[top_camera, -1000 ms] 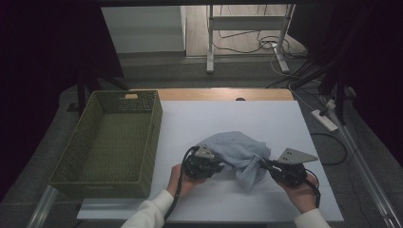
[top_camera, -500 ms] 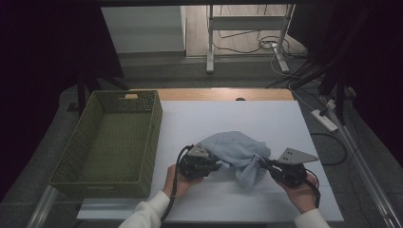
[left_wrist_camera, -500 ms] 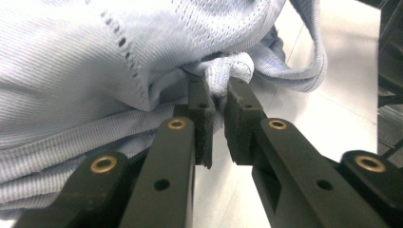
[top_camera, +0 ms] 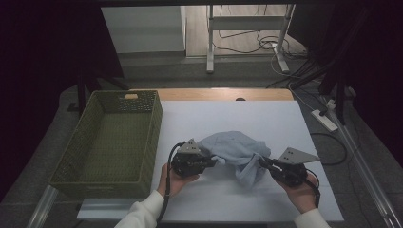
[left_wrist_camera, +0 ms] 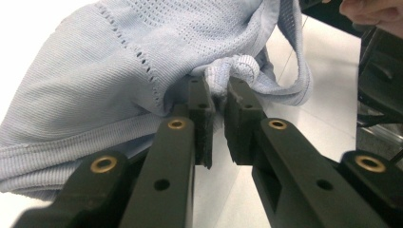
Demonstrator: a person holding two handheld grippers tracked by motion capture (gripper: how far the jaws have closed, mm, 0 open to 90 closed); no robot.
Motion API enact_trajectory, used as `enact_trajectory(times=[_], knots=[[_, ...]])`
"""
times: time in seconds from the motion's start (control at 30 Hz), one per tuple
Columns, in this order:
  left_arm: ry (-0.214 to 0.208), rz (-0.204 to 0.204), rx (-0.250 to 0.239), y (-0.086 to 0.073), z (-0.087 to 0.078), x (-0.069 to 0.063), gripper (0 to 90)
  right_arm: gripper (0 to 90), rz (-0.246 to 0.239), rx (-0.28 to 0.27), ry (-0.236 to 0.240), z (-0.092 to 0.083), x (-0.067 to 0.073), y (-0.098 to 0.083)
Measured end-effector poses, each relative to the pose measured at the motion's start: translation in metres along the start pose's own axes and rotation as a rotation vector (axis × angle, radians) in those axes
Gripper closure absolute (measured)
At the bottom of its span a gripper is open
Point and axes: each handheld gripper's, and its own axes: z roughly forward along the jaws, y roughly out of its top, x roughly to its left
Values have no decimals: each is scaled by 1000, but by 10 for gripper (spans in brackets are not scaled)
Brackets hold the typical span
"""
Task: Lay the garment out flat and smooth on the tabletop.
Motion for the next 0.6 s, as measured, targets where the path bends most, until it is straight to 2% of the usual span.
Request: enact_trajectory(times=[0.6], knots=[[0,-26,-46,4,-16,1,814,843,4,-28,15,0,1,3]])
